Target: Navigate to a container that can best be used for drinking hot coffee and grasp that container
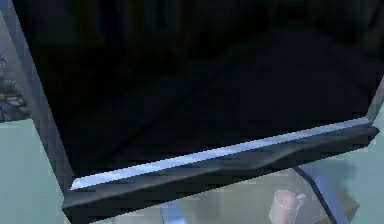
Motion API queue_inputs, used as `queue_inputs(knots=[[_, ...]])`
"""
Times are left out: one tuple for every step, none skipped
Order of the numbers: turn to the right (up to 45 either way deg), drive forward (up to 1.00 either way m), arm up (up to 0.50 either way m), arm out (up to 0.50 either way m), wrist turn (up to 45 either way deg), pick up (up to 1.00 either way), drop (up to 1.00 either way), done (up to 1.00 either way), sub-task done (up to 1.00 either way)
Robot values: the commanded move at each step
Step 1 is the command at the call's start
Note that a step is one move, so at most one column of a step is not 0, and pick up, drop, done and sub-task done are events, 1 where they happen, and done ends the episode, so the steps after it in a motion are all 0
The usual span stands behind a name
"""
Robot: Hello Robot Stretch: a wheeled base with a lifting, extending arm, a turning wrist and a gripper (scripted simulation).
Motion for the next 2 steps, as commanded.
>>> queue_inputs(knots=[[-45.0,0.00,0.00,0.00,0.0,0.00,0.00,0.00,0.00],[-12.0,0.00,0.00,0.00,0.0,0.00,0.00,0.00,0.00]])
